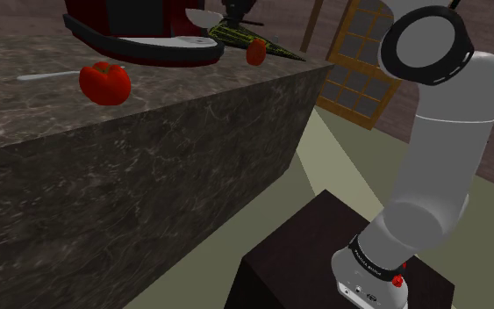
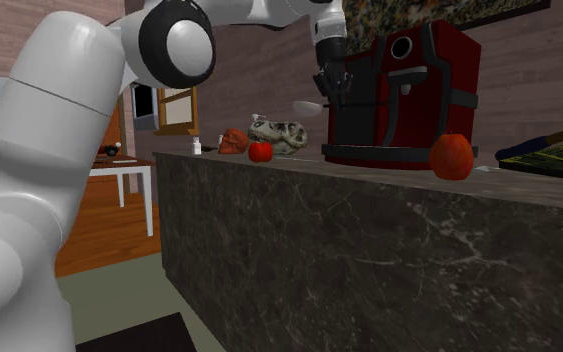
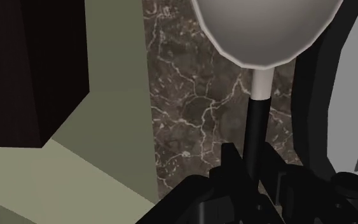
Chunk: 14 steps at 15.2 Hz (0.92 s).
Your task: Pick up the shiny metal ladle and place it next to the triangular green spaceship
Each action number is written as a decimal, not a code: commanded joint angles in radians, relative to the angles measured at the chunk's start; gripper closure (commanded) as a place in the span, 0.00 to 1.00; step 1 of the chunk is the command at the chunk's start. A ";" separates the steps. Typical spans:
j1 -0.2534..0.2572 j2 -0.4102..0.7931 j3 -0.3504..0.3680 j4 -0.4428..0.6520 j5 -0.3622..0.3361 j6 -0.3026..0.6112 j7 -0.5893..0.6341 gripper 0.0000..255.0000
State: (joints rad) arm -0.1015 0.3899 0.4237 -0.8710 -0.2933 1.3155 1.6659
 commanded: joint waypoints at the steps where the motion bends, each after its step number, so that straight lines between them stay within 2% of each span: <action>1: -0.037 -0.002 -0.010 0.006 0.009 0.000 -0.046 1.00; 7: -0.160 -0.004 -0.046 0.004 0.038 0.020 -0.192 1.00; 14: -0.214 -0.106 -0.044 -0.253 0.084 0.178 -0.185 1.00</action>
State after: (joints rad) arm -0.3117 0.2915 0.3792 -1.0975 -0.2126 1.4743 1.4796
